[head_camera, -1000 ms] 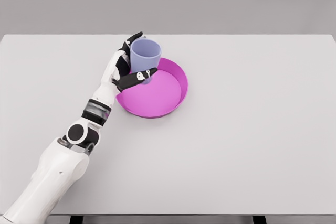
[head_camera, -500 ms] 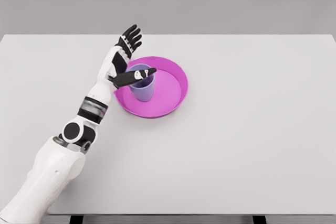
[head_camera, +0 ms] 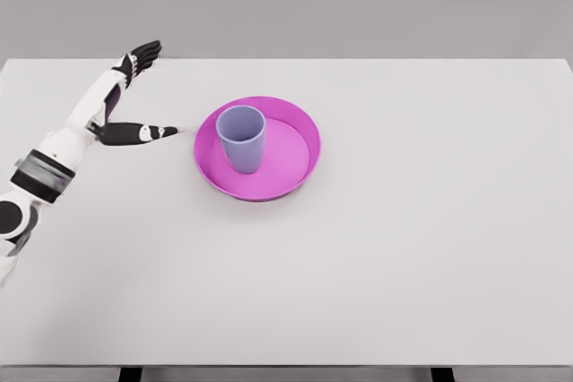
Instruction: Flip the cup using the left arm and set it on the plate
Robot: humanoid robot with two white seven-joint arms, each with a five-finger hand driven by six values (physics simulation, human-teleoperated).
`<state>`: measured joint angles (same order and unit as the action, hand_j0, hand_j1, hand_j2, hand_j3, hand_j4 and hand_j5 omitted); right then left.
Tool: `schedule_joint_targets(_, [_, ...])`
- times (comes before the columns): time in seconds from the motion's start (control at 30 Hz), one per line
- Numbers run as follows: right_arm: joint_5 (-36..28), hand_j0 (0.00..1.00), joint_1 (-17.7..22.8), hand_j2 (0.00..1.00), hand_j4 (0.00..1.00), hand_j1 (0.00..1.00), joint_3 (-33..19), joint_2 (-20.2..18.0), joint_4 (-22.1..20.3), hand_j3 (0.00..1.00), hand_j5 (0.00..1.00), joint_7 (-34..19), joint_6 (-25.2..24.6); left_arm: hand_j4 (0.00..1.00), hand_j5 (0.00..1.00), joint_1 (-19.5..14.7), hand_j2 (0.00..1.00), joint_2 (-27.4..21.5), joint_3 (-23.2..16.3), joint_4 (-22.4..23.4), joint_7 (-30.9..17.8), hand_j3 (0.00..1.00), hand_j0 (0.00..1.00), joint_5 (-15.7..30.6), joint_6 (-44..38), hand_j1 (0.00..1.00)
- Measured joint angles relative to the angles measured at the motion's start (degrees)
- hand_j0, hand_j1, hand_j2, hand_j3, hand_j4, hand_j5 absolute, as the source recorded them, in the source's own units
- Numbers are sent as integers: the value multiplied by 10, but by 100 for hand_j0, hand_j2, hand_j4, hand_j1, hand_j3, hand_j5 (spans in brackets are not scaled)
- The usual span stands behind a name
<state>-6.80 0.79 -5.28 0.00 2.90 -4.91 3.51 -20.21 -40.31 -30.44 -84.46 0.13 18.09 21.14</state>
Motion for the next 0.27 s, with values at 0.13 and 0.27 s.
schedule_joint_targets(0.13, [0,100,0,100,100,100,0,0,0,100,100,0,0,100,100,0,100,-64,0,-19,1,100,100,-17,0,100])
schedule_joint_targets(0.27, [0,100,0,100,100,100,0,0,0,100,100,0,0,100,100,0,100,-91,0,-23,2,100,100,-25,-1,100])
